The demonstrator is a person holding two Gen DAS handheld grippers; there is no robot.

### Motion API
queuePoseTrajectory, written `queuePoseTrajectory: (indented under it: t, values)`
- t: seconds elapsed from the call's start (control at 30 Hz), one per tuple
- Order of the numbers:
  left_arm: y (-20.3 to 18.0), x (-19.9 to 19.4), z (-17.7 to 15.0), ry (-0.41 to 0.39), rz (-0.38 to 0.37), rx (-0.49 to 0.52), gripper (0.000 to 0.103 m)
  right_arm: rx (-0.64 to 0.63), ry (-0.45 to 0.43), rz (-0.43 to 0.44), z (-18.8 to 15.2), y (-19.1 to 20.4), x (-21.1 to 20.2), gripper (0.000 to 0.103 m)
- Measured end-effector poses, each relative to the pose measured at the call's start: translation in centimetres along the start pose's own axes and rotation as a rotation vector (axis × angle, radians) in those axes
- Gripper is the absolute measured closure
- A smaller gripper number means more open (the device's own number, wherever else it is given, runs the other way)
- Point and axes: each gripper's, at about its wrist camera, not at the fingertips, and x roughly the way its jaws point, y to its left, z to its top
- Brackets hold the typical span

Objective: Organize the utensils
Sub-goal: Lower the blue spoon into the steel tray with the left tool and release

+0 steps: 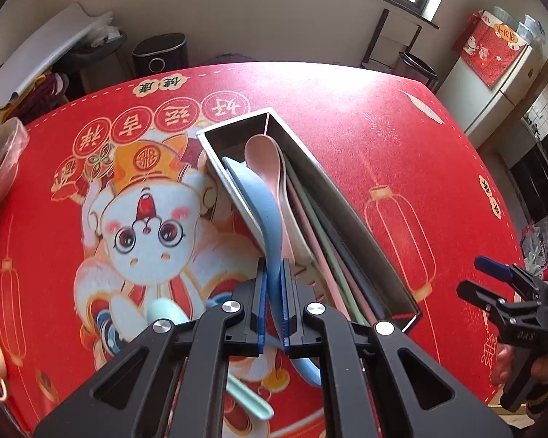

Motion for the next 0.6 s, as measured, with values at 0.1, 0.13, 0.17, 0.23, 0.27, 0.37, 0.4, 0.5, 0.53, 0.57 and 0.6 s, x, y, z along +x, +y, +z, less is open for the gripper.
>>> queuePoseTrajectory:
  t: [0.1, 0.13, 0.17, 0.23, 0.27, 0.37, 0.4, 0.5, 0.53, 0.57, 0.6]
  values:
    - [-0.5, 1.9, 2.4, 0.029, -0.001, 0.024, 0.097, 0.028, -0.004, -0.008, 0.2, -1.5, -0.3, 0.016]
    - [-0.6, 2.7, 3.0, 0.046, -0.001, 0.034, 0.097, 0.038, -0.005, -0.009, 0.3, -2.0, -0.4, 0.016]
    - [-0.7, 3.4, 3.5, 0.06, 0.002, 0.042, 0.097, 0.048, -0.007, -0.011, 0.3, -2.4, -0.5, 0.016]
    - [-0.9, 4.7, 4.5, 0.087, 0.009, 0.052, 0.097, 0.067, -0.013, -0.015, 0.3, -3.3, -0.8, 0.016]
    - [-0.9, 5.3, 4.9, 0.098, 0.01, 0.052, 0.097, 0.074, -0.017, -0.016, 0.3, -3.7, -0.9, 0.016]
    - [-0.8, 6.8, 5.5, 0.133, 0.022, 0.054, 0.097, 0.085, -0.02, -0.025, 0.3, -4.5, -1.2, 0.016]
    - [-0.8, 7.3, 5.7, 0.143, 0.031, 0.058, 0.097, 0.089, -0.02, -0.028, 0.2, -4.7, -1.3, 0.016]
    - [-0.8, 8.4, 6.1, 0.168, 0.057, 0.069, 0.097, 0.102, -0.019, -0.03, 0.0, -5.2, -1.5, 0.016]
    - [-0.7, 8.7, 6.2, 0.175, 0.063, 0.071, 0.097, 0.106, -0.02, -0.033, -0.2, -5.3, -1.6, 0.016]
    - [-0.8, 9.0, 6.2, 0.181, 0.068, 0.073, 0.097, 0.11, -0.024, -0.036, -0.3, -5.5, -1.8, 0.016]
    - [-0.8, 9.2, 6.3, 0.186, 0.072, 0.074, 0.097, 0.114, -0.027, -0.036, -0.4, -5.7, -2.0, 0.016]
